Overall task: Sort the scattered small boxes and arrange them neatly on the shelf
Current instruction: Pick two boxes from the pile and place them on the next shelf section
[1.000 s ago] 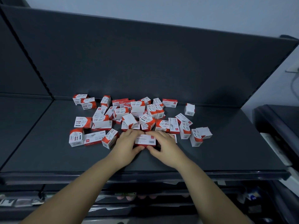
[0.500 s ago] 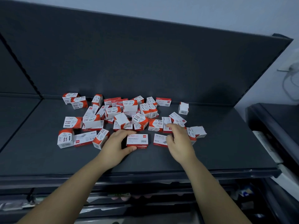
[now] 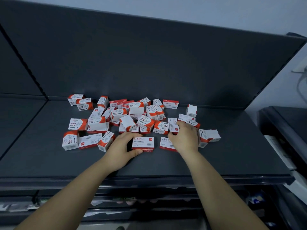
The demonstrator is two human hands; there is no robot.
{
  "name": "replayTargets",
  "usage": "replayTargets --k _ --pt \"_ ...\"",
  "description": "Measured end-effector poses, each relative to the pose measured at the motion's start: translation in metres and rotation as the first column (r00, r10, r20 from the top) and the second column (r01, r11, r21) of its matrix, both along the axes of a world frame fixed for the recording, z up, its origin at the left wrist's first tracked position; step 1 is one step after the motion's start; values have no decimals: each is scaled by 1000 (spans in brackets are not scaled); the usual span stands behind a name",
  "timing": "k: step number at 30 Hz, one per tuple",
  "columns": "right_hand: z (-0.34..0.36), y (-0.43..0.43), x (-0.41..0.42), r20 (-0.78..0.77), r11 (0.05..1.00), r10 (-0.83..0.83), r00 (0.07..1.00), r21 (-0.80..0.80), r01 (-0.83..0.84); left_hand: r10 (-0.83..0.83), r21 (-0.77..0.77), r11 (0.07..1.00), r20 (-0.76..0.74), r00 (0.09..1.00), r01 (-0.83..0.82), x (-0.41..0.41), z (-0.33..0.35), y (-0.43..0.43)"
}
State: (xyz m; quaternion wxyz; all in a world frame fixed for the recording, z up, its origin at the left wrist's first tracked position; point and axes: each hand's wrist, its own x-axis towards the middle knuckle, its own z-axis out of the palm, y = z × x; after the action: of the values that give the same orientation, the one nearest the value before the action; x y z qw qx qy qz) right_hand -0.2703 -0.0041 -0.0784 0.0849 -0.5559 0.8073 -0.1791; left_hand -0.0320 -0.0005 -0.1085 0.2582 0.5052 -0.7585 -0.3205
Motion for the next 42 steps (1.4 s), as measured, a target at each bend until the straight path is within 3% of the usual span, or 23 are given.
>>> replayTargets --k 8,14,19,23,32,37,42 --pt "9 1 8 -49 1000 -26 998 -1 26 -24 10 1000 -8 1000 24 1 3 0" --pt "14 17 -7 182 988 25 983 -151 3 -32 8 999 -10 999 32 0 3 -1" --pt "20 46 -17 284 947 320 904 -121 -297 -30 7 1000 -9 1000 30 0 0 -3" --pt "9 54 -19 271 905 417 867 -43 -422 -25 17 1000 -9 1000 25 1 -1 -3" --pt "14 48 -21 248 900 410 877 42 -433 -14 3 1000 3 1000 14 -1 4 2" --pt "18 48 -16 331 908 394 858 7 -419 15 -3 1000 34 999 -15 5 13 11" --pt "38 39 1 406 887 432 805 -31 -460 39 -54 998 -33 999 -41 27 36 21"
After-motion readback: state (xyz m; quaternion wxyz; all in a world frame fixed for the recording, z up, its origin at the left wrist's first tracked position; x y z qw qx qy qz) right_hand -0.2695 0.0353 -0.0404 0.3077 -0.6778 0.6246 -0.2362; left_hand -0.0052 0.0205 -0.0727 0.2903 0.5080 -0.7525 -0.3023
